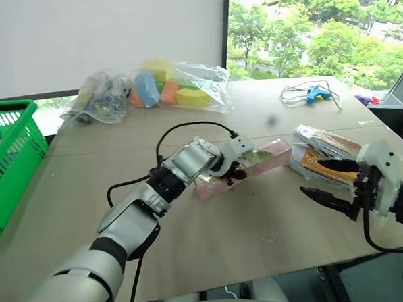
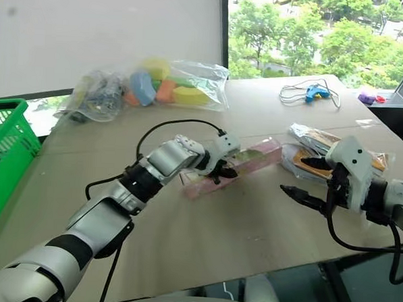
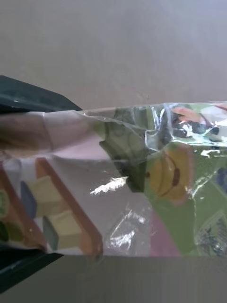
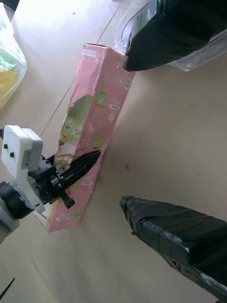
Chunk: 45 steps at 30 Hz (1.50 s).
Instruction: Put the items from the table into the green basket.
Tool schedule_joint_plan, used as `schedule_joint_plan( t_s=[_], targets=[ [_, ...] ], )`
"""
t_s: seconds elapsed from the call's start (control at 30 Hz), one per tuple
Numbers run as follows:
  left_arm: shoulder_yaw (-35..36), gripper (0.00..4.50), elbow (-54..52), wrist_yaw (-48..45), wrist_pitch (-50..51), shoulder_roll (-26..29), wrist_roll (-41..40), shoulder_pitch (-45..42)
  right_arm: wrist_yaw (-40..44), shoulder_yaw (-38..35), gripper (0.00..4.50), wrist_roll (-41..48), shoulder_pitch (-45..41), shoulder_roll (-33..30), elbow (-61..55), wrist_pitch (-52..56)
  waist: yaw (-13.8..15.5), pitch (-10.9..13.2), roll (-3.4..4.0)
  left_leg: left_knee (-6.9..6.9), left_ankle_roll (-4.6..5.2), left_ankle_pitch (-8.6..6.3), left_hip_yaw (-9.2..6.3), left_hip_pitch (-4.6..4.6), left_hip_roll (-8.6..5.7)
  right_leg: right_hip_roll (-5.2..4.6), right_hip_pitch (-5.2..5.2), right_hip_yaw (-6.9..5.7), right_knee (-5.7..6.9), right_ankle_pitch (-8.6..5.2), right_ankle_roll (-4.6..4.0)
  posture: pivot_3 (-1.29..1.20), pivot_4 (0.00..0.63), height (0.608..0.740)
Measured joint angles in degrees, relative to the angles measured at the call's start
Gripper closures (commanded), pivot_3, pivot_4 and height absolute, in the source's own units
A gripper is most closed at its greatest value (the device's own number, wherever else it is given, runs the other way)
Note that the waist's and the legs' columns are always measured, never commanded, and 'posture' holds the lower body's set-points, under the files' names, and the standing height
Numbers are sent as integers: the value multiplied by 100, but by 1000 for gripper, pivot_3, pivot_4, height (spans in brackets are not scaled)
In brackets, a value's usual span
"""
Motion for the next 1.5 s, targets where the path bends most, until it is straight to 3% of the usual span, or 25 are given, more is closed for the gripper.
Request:
schedule_joint_plan(
  t_s=[0.07,0.13,0.2,0.27,0.37,0.4,0.47,0.5,0.57,0.63,0.77,0.9,1.23,1.33,1.43,1.5],
  targets=[
    [613,2917,-459,65,231,289,-196,160,-23,281,0,-49,-136,130,101,-161,-28,6,-6,-1,0,0,-2,-4,8,5,-8,0,3,1,1,-32,0,740],
    [1785,2917,-1041,398,439,819,-376,360,-4,936,0,-257,-649,553,485,-470,-58,10,-12,-5,-1,0,-6,-2,23,2,-9,0,4,4,-5,37,0,740],
    [2071,2917,-1131,487,440,930,-379,379,16,1081,0,-299,-754,637,591,-545,-45,11,-11,-7,-1,0,-4,2,23,5,-11,2,4,5,-8,97,0,740],
    [3198,2917,-1388,869,395,1377,-427,500,158,1639,0,-531,-1343,984,1130,-868,109,13,-15,-11,-2,0,-14,-3,19,12,-11,-11,3,14,-27,135,0,740],
    [4352,2917,-1332,1216,-87,1923,-448,520,351,2070,0,-762,-2071,1357,1750,-1202,287,36,-51,-9,-5,0,-23,-14,16,-16,-19,-21,1,17,-30,193,0,740],
    [4890,2917,-1186,1256,-308,2422,-458,482,446,2186,0,-869,-2332,1465,1986,-1371,362,35,-58,-10,-8,0,-27,-19,15,-23,-21,-27,-4,17,-31,217,0,740],
    [5165,2917,-1064,1205,-490,2828,-427,545,505,2249,0,-919,-2481,1535,2161,-1439,444,33,-61,-15,-11,-1,-33,-18,5,-34,-21,-32,-4,17,-32,235,0,740],
    [5423,2917,-811,1005,-765,3423,-398,817,615,2366,0,-954,-2736,1694,2414,-1528,465,34,-60,-23,-16,-3,-26,-17,1,-39,-30,-32,-5,17,-32,259,0,740],
    [6131,2917,-313,640,-1406,4095,-220,1604,853,2436,0,-954,-3058,1879,2710,-1668,579,34,-50,-40,-26,0,-30,-19,-12,-66,-35,-40,-8,13,-35,276,0,740],
    [6369,2917,13,516,-1861,4234,-116,2149,971,2511,0,-948,-3244,2015,2811,-1695,726,33,-52,-41,-24,-2,-41,-25,-12,-79,-36,-59,-12,11,-37,288,0,740],
    [6731,2917,1750,855,-2797,4402,344,2899,1246,2537,0,-829,-3473,2237,2853,-1772,1096,13,-86,-39,-18,-8,-92,-63,-15,-93,-52,-115,-13,11,-42,303,0,740],
    [6815,2917,2460,852,-3462,4677,352,2921,1393,2535,0,-667,-3641,2367,2820,-1769,1265,-15,-128,-20,-49,-26,-118,-106,-22,-109,-68,-146,-23,17,-51,303,0,740],
    [5791,2917,3710,782,-4262,4885,475,1838,1257,2501,0,-398,-3638,2368,2434,-1500,1341,-35,-154,-21,-32,-8,-132,-158,-37,-118,-121,-191,-6,18,-50,272,0,740],
    [5590,2031,4044,866,-4419,4905,489,1439,1193,2498,0,-376,-3615,2359,2327,-1460,1333,-38,-159,-17,-33,-7,-133,-164,-36,-117,-123,-207,-6,18,-50,257,0,740],
    [5374,615,4225,1193,-4861,4952,638,1169,1161,2496,0,-378,-3584,2348,2325,-1441,1329,-39,-160,-12,-33,-7,-130,-163,-40,-122,-120,-212,-5,19,-49,253,0,740],
    [5336,615,4275,1414,-5057,4954,656,1043,1158,2493,0,-377,-3566,2346,2327,-1442,1330,-40,-161,-10,-32,-7,-131,-161,-40,-122,-118,-213,-2,19,-49,252,0,740]
  ],
)
